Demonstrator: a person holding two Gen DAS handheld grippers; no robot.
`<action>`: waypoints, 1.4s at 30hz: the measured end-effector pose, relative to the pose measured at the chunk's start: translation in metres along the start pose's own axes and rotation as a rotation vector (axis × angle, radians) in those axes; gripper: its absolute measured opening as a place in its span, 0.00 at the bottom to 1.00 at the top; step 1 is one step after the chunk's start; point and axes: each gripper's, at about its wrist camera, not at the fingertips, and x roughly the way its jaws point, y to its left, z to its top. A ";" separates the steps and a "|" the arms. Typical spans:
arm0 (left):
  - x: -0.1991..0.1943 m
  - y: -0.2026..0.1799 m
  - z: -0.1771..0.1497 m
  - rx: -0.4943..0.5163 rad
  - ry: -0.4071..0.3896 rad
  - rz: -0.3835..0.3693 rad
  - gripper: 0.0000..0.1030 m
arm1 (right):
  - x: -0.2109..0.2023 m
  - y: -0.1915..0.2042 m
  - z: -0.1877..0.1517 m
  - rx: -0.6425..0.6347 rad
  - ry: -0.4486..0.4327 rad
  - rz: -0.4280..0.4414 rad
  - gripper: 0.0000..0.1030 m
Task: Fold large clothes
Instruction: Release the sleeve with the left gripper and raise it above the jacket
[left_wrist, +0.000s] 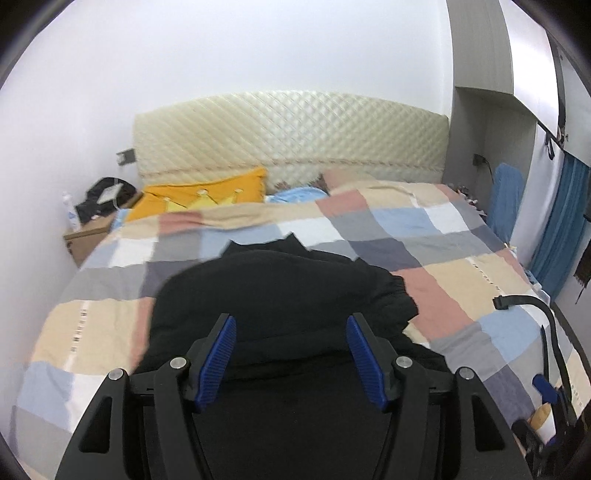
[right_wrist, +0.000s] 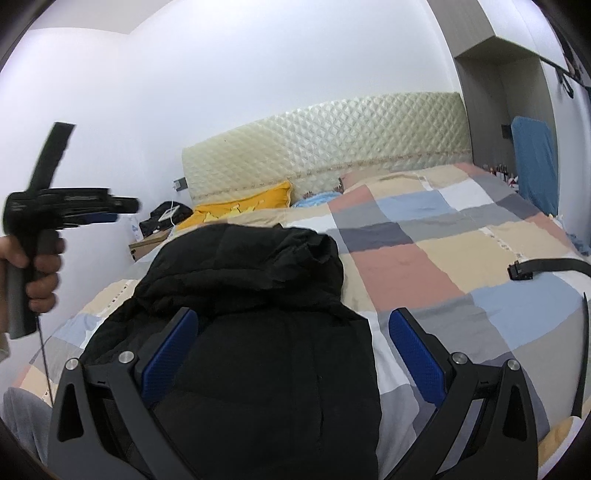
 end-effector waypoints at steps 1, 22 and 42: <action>-0.010 0.006 -0.001 0.003 -0.006 0.018 0.60 | -0.002 0.002 0.001 -0.010 -0.011 -0.007 1.00; -0.101 0.081 -0.090 -0.043 -0.063 0.085 0.60 | -0.023 0.049 -0.006 -0.103 -0.038 0.012 1.00; -0.050 0.140 -0.165 -0.133 0.037 0.100 0.60 | 0.004 0.052 -0.020 -0.109 0.101 0.028 1.00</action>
